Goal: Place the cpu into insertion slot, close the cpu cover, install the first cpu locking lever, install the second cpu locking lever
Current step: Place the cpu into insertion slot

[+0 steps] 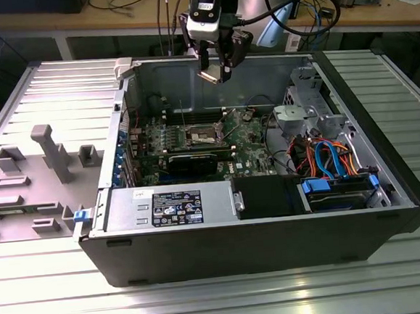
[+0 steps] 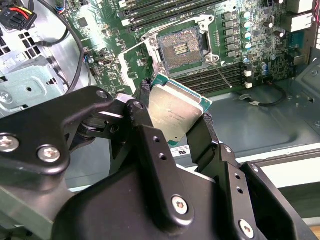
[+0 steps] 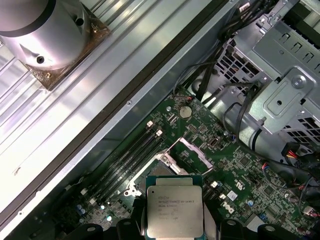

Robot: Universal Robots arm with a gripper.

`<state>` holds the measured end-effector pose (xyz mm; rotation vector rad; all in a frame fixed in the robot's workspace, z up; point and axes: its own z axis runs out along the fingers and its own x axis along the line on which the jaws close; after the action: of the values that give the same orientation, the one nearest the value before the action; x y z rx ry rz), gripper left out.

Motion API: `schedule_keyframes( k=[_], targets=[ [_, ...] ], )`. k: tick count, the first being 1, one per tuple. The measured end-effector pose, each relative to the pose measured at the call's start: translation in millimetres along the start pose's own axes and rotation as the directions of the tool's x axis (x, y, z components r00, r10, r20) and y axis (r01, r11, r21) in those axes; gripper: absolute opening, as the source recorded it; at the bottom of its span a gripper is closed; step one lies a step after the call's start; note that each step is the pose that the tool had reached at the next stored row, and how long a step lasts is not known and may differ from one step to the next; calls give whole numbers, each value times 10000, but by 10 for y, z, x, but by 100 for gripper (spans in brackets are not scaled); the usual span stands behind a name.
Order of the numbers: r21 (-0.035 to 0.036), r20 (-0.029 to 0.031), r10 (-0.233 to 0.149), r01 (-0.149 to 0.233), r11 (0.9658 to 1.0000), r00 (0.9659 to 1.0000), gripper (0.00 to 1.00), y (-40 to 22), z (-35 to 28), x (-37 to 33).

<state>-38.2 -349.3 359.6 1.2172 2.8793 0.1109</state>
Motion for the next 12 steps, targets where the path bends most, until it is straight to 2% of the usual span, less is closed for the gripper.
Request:
schedule_keyframes(
  k=[8, 12],
  targets=[
    [-3, 13, 190, -190, 9998, 9998, 54, 0, 2, 0],
    [0, 42, 461, -461, 9989, 9989, 54, -1, 7, 0]
  ],
)
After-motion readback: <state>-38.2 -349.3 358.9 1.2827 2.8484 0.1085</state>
